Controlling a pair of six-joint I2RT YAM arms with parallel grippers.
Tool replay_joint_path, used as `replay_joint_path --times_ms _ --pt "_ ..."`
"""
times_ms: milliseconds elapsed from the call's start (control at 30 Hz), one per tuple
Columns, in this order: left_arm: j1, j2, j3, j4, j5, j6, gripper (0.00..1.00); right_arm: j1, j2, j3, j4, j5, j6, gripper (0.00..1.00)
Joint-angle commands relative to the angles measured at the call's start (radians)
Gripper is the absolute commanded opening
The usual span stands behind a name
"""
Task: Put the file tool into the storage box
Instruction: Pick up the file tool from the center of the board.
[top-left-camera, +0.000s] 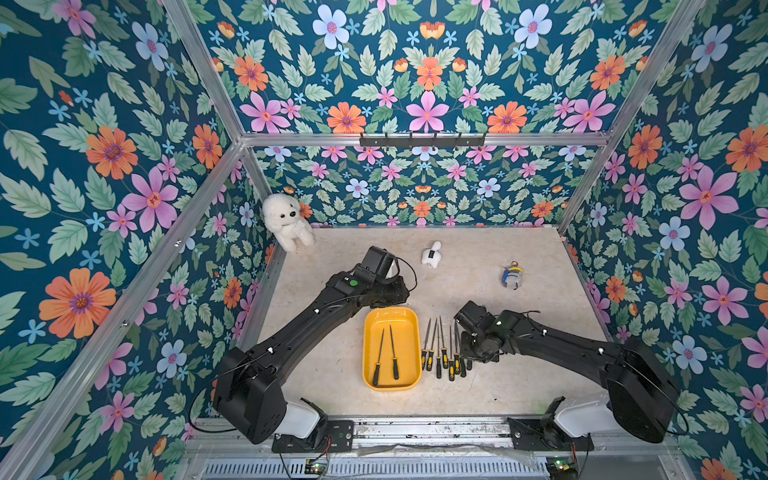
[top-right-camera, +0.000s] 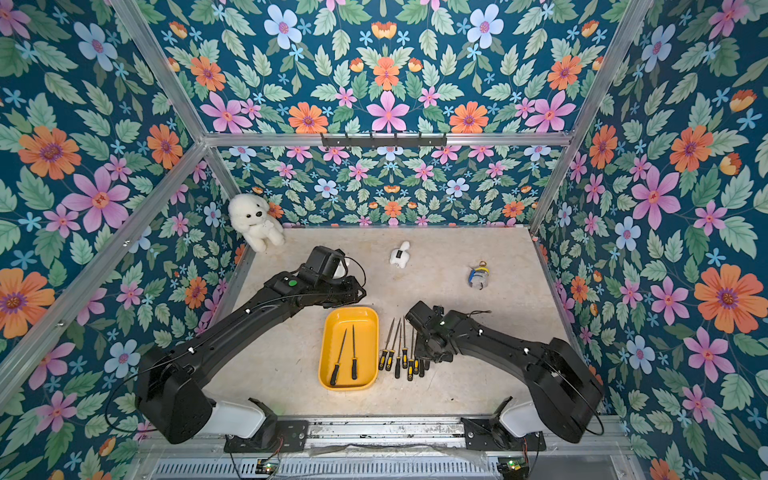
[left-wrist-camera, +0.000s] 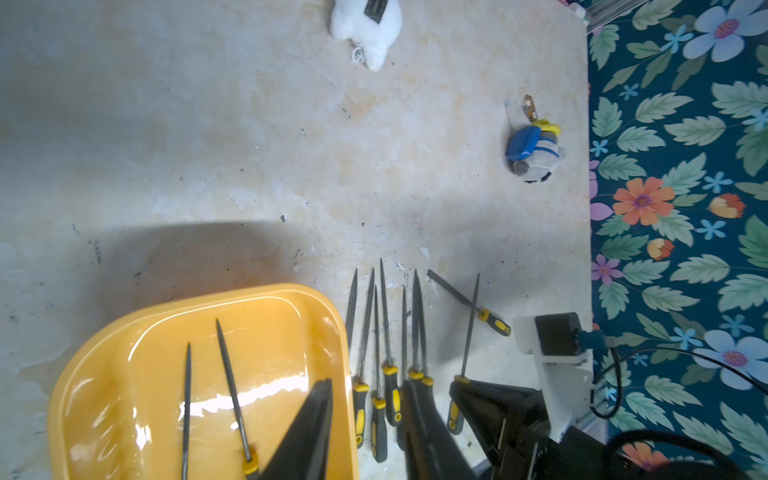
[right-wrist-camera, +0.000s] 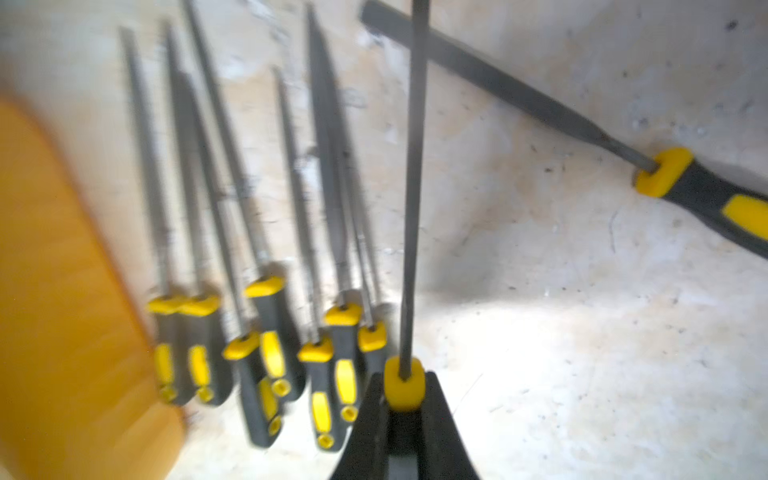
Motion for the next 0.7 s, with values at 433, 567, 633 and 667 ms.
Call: replay_joint_path --times_ms 433,567,633,667 --pt "-0.151 0.134 -0.079 0.378 0.234 -0.26 0.41 0.139 -0.147 0.049 0.146 -0.077 -0.064 0.0" --pt "-0.162 0.148 -0.098 0.397 0.222 -0.283 0.42 0.146 -0.118 0.063 0.152 -0.097 -0.071 0.0" --pt "-0.163 0.155 -0.101 0.398 0.221 -0.286 0.42 0.152 -0.106 0.067 0.151 -0.099 -0.074 0.0" --pt "-0.164 0.156 -0.102 0.396 0.219 -0.286 0.42 0.153 -0.103 0.068 0.153 -0.099 -0.071 0.0"
